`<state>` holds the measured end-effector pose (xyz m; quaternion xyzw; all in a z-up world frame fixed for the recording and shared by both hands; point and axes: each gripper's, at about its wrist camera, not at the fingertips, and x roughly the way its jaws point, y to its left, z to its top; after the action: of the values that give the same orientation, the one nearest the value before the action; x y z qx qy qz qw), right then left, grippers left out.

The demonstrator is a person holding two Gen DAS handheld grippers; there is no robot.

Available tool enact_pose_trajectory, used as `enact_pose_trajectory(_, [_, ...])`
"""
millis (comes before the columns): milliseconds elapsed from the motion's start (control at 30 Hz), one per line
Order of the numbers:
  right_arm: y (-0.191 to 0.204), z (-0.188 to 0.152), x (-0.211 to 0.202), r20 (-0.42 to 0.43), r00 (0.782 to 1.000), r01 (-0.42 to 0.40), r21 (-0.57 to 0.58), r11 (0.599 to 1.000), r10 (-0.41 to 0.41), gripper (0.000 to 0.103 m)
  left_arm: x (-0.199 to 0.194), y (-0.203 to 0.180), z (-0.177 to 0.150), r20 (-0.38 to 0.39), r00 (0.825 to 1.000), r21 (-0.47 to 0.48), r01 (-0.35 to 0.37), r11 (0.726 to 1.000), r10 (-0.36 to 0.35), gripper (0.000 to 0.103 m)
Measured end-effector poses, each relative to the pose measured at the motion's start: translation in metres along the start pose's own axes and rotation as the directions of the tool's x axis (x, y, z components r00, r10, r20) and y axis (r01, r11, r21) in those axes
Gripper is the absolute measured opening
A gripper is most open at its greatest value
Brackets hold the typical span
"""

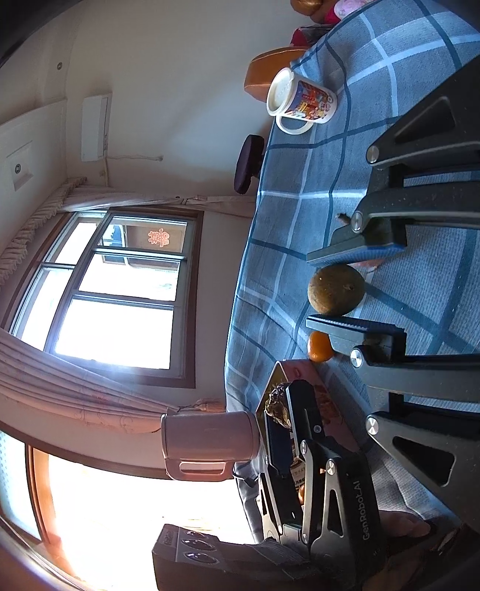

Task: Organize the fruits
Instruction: 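Lift and carry the brown fruit and brown pastry toward the tin box, then lower the brown fruit with the right tool while the left tool lowers the pastry into the tin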

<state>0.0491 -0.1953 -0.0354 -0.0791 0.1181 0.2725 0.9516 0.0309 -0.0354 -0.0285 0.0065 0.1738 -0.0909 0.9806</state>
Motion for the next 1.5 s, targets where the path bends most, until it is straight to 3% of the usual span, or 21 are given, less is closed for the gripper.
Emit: enact_pose_trajectory(1500, [0.1,0.038,0.054,-0.036,0.981,-0.195,-0.122,0.973,0.192,0.028,-0.025,0.095,-0.007,-0.021,0.984,-0.148,-0.176,0.973,0.175,0.042])
